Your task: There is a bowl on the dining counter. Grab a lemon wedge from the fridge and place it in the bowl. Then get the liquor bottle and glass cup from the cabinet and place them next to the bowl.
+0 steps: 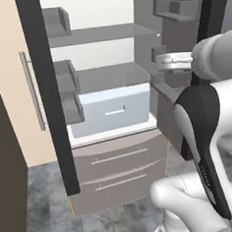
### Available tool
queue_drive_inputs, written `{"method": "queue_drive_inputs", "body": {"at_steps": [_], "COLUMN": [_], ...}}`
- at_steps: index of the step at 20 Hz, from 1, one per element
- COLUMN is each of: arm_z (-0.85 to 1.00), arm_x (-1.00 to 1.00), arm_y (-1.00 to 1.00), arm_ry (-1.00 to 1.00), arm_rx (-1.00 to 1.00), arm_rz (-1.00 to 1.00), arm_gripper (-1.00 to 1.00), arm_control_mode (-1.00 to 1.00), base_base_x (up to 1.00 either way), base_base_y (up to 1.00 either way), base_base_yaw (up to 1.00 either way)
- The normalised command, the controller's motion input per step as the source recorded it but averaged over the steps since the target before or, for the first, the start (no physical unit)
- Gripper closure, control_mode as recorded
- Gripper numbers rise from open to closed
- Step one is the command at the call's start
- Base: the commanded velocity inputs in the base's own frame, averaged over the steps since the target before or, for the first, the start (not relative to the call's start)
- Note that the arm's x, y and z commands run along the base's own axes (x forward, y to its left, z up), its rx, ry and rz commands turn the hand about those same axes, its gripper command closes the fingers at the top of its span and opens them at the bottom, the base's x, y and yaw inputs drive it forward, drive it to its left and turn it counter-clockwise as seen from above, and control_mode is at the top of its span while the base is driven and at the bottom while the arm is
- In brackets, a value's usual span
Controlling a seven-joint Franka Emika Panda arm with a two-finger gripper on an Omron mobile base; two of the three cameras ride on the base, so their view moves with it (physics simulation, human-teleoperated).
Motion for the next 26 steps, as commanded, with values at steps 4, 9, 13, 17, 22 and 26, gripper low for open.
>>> {"method": "queue_drive_inputs", "body": {"at_steps": [4,9,13,17,22,26], "arm_z": [0.00,0.00,0.00,0.00,0.00,0.00], "arm_x": [0.00,0.00,0.00,0.00,0.00,0.00], "arm_y": [0.00,0.00,0.00,0.00,0.00,0.00], "arm_ry": [0.00,0.00,0.00,0.00,0.00,0.00], "arm_rx": [0.00,0.00,0.00,0.00,0.00,0.00], "arm_rz": [0.00,0.00,0.00,0.00,0.00,0.00], "arm_gripper": [1.00,1.00,1.00,1.00,1.00,1.00], "arm_control_mode": [1.00,1.00,1.00,1.00,1.00,1.00], "base_base_x": [-1.00,-1.00,-1.00,-0.95,-0.80,-0.76], "base_base_y": [0.26,0.20,0.15,0.08,0.04,0.00], "base_base_yaw": [-0.43,-0.56,-0.61,-0.65,-0.72,-0.73]}}
